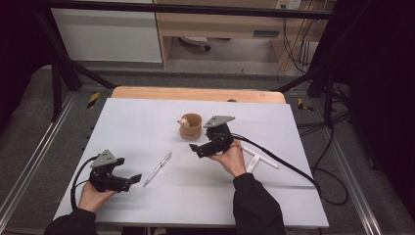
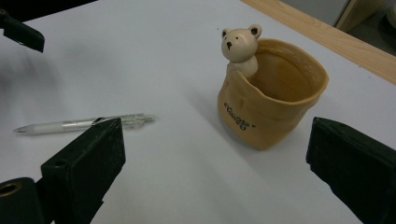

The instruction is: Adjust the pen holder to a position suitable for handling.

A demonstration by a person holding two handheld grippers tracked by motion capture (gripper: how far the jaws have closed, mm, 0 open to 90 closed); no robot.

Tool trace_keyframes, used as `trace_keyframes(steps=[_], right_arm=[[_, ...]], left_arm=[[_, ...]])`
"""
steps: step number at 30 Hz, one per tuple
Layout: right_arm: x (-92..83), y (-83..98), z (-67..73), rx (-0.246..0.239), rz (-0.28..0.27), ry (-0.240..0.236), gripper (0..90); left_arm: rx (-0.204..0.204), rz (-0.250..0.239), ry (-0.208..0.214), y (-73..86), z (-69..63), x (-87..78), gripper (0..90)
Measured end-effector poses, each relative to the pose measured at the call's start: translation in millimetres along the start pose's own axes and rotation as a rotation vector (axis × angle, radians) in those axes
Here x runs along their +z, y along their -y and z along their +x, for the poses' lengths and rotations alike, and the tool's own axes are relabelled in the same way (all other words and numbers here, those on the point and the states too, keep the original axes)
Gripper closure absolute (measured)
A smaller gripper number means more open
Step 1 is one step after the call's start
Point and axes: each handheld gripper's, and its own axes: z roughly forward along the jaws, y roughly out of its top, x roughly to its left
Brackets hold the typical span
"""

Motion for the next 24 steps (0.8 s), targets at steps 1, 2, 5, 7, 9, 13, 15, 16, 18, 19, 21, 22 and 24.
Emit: trace_keyframes(steps=[1,2,5,7,9,13,15,16,18,19,21,22,24], right_arm=[[3.5,-1.7,-0.6,-0.003,0.003,0.003,5.8],[6.8,-3.1,-1.6,-0.004,0.002,0.004,6.2],[17.6,-6.8,-6.0,-0.002,0.018,0.01,7.5],[23.1,-8.0,-8.3,-0.002,0.022,0.013,8.4],[28.5,-9.6,-10.6,0.002,0.016,0.003,9.8],[39.7,-14.0,-14.0,0.003,0.025,0.003,12.1],[42.5,-15.3,-14.1,-0.004,0.031,0.003,13.2],[47.4,-16.6,-14.3,-0.016,0.016,0.011,17.0],[51.6,-18.0,-15.5,-0.01,0.012,0.014,17.9],[54.2,-18.6,-16.3,-0.009,0.018,0.014,19.9],[59.3,-20.2,-17.9,-0.029,0.034,0.018,24.1],[61.7,-21.1,-18.4,-0.038,0.041,0.018,27.1],[65.8,-22.3,-20.0,-0.056,0.039,0.016,33.7]], left_arm=[[-0.001,0.003,0.0,0.2,0.3,0.3,2.9],[-0.001,0.003,0.0,0.2,0.3,0.3,2.9],[-0.002,0.002,0.0,0.2,0.4,0.5,2.9],[-0.001,0.003,0.001,0.2,0.6,0.6,2.9],[-0.001,0.003,0.002,0.2,0.6,0.6,3.0],[-0.003,0.005,0.002,0.3,1.0,0.8,3.0],[-0.003,0.005,0.002,0.3,1.2,0.7,3.1],[-0.005,0.006,0.002,0.4,1.4,0.7,3.1],[-0.005,0.006,0.001,0.5,1.4,0.6,3.1],[-0.005,0.006,0.002,0.5,1.4,0.6,3.1],[-0.004,0.006,0.002,0.4,1.5,0.6,3.2],[-0.004,0.006,0.002,0.4,1.5,0.6,3.2],[-0.003,0.007,0.002,0.5,1.6,0.7,3.3]])
